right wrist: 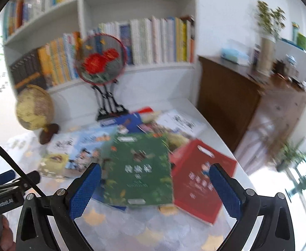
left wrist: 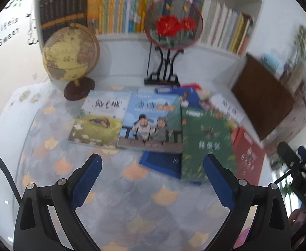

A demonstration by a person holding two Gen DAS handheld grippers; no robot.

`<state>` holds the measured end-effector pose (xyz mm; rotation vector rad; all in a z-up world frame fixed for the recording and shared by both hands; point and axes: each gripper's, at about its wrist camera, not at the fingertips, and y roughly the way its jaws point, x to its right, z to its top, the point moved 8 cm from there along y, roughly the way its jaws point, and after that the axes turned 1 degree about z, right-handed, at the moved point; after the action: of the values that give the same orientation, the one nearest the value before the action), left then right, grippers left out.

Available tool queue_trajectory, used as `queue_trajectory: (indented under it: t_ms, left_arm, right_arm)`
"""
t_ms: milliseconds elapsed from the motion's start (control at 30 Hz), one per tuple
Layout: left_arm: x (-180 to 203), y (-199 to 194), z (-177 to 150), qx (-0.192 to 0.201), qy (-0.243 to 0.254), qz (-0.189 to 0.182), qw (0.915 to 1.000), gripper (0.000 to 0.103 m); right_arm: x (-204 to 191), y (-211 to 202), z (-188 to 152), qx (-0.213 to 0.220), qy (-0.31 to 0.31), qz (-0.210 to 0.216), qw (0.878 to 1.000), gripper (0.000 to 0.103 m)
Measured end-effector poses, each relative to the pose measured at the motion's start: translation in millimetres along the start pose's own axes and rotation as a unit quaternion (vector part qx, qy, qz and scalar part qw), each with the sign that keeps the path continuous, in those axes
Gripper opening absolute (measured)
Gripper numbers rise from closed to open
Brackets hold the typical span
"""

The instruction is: Organize books

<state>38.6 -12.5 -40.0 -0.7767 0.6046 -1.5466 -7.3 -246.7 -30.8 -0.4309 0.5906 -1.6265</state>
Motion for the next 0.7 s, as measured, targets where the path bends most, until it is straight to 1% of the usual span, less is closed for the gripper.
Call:
queue_trajectory:
  t_ms: [33,167,200,267,367,433,533,600,700]
  left_arm:
    - [1,-4,3,0.008,-0.007,0.006,0.9999,0.098]
    - [-6,-14,15,0.037,-0.032,0.047,0.9977,0.098]
    - [-6,-14,17,0.041,-0.038,0.050,0.9972,0.098]
    - [-9,-16,20,0.044,-0.048,0.064,0.9958,0.098]
    - [-16,-15,18,0.041,-0.053,0.097,0.9930,0.098]
    - [-25,-18,13,0.039,-0.057,0.117,0.9907,0.098]
    - [-40,-21,0,0.034,-0.066,0.145,0.9866,0.098]
    - [-49,-19,-9,0.020,-0.076,0.155,0.9848,0.098]
    - [-57,-19,-18,0.010,-0.091,0.160,0.9829,0.098]
  right_arm:
    - [-3,-1,5,0.006,-0.006,0.008,1.000,0.103]
    - [-10,-3,25,0.025,-0.026,0.034,0.999,0.103]
    - [-11,-3,29,0.025,-0.029,0.045,0.998,0.103]
    - [-11,-4,35,0.023,-0.026,0.080,0.996,0.103]
    - [-14,-6,45,0.026,-0.023,0.128,0.991,0.103]
    - [-19,-4,51,0.024,-0.030,0.143,0.989,0.103]
    - [-26,-2,56,0.028,-0.042,0.155,0.987,0.103]
    - [-31,3,58,0.028,-0.042,0.162,0.985,0.103]
    - [-38,13,55,0.011,-0.037,0.181,0.983,0.103]
